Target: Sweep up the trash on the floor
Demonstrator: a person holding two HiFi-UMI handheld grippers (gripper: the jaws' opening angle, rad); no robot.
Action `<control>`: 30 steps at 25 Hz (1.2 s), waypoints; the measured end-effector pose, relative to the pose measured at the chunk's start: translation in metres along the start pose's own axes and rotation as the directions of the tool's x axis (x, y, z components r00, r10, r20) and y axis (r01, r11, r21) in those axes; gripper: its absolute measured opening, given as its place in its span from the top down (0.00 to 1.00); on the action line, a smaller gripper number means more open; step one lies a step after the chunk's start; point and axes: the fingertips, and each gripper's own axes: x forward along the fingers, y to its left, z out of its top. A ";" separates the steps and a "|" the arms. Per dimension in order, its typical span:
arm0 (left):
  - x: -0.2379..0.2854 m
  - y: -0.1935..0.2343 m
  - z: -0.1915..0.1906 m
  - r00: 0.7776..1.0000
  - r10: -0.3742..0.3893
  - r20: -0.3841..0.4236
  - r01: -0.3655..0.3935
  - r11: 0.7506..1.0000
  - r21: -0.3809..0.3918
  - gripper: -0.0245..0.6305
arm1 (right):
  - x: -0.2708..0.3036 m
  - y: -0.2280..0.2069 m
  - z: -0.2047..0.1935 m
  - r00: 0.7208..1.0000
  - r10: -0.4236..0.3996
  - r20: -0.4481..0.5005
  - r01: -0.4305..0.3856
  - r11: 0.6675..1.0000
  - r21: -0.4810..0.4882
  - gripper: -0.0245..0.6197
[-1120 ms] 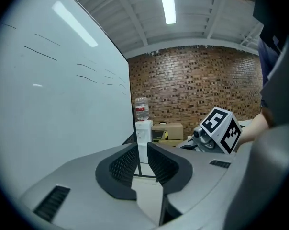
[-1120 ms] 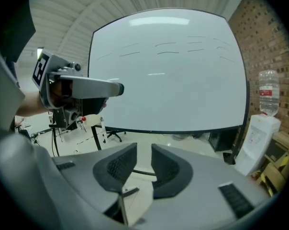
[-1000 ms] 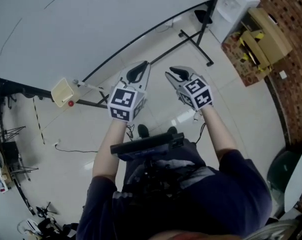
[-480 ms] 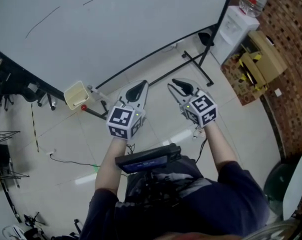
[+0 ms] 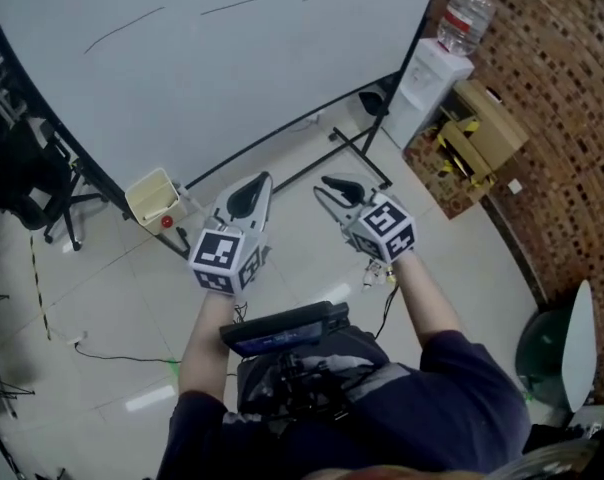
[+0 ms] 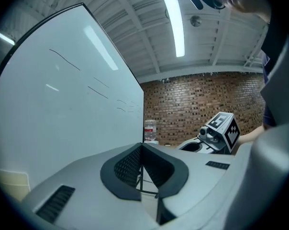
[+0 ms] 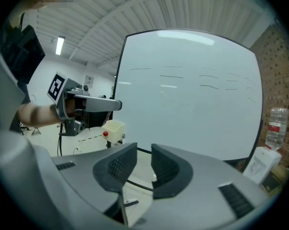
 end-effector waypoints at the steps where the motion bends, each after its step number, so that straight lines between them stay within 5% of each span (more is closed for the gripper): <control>1: -0.003 0.000 0.000 1.000 -0.008 0.008 0.008 1.000 -0.007 0.96 | -0.002 0.004 0.001 1.000 -0.010 -0.005 0.010 1.000 -0.002 0.80; 7: 0.003 -0.023 -0.020 0.993 -0.117 0.024 0.119 0.989 -0.085 0.96 | -0.035 0.010 -0.018 0.990 -0.121 -0.076 0.122 0.993 0.008 0.80; 11: 0.027 -0.070 -0.034 0.968 -0.253 -0.007 0.250 0.961 -0.120 0.96 | -0.090 -0.005 -0.033 0.960 -0.254 -0.119 0.261 0.964 0.046 0.80; 19: 0.054 -0.175 -0.031 0.924 -0.378 -0.057 0.376 0.926 -0.041 0.96 | -0.211 -0.028 -0.073 0.911 -0.404 -0.088 0.413 0.897 0.157 0.81; 23: 0.060 -0.217 -0.037 0.921 -0.379 -0.094 0.380 0.925 -0.005 0.96 | -0.244 -0.026 -0.094 0.925 -0.374 -0.063 0.379 0.907 0.183 0.95; 30: 0.062 -0.288 -0.066 0.928 -0.332 -0.171 0.345 0.937 0.055 0.96 | -0.291 -0.014 -0.125 0.982 -0.190 0.016 0.183 0.962 0.203 0.95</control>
